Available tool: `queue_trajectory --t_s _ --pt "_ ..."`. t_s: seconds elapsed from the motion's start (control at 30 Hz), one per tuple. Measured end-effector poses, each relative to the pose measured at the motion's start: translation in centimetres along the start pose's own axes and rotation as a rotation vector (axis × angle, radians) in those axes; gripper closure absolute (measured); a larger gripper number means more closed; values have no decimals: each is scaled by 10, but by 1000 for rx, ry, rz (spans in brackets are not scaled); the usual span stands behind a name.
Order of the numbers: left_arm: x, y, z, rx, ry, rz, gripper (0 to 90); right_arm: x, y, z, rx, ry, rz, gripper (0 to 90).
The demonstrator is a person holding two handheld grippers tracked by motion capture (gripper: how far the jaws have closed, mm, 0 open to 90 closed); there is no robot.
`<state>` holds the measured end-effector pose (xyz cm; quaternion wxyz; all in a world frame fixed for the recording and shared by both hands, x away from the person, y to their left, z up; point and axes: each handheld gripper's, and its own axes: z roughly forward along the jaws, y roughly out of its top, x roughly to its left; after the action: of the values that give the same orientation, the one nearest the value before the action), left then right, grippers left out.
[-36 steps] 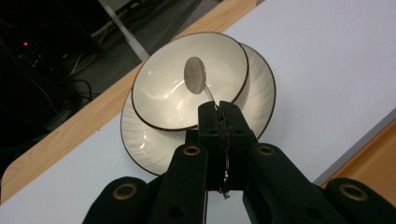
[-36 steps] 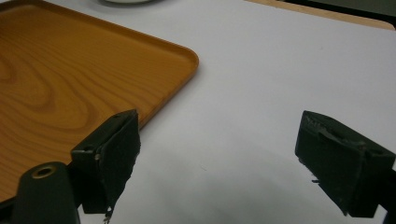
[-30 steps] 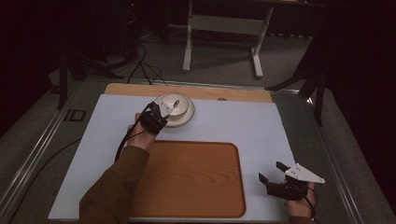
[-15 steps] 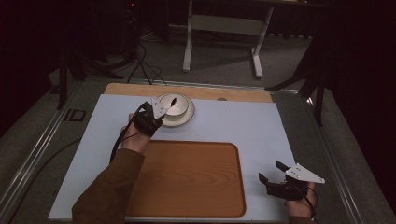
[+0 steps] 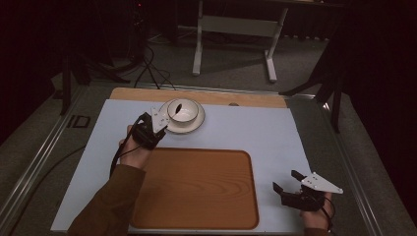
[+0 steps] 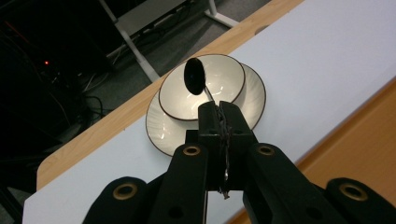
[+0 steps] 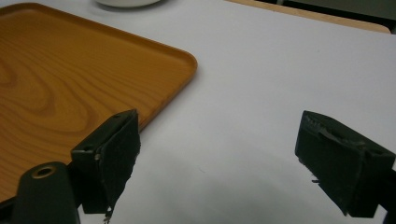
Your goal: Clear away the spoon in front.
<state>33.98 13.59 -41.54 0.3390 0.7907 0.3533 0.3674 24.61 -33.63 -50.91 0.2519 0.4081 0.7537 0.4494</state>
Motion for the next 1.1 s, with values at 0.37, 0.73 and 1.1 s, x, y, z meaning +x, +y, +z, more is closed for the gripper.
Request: queue_trajectory --t_s 0.37,0.73,1.1 --pt "-1 -14 -19 -12 12 -5 885 0 0 0 -1 -1 0 139" --pt "-1 -28 -30 -8 35 -10 885 0 0 0 -1 -2 -1 139" --pt "-4 -42 -40 -2 61 -14 885 0 0 0 -2 -3 -2 139"
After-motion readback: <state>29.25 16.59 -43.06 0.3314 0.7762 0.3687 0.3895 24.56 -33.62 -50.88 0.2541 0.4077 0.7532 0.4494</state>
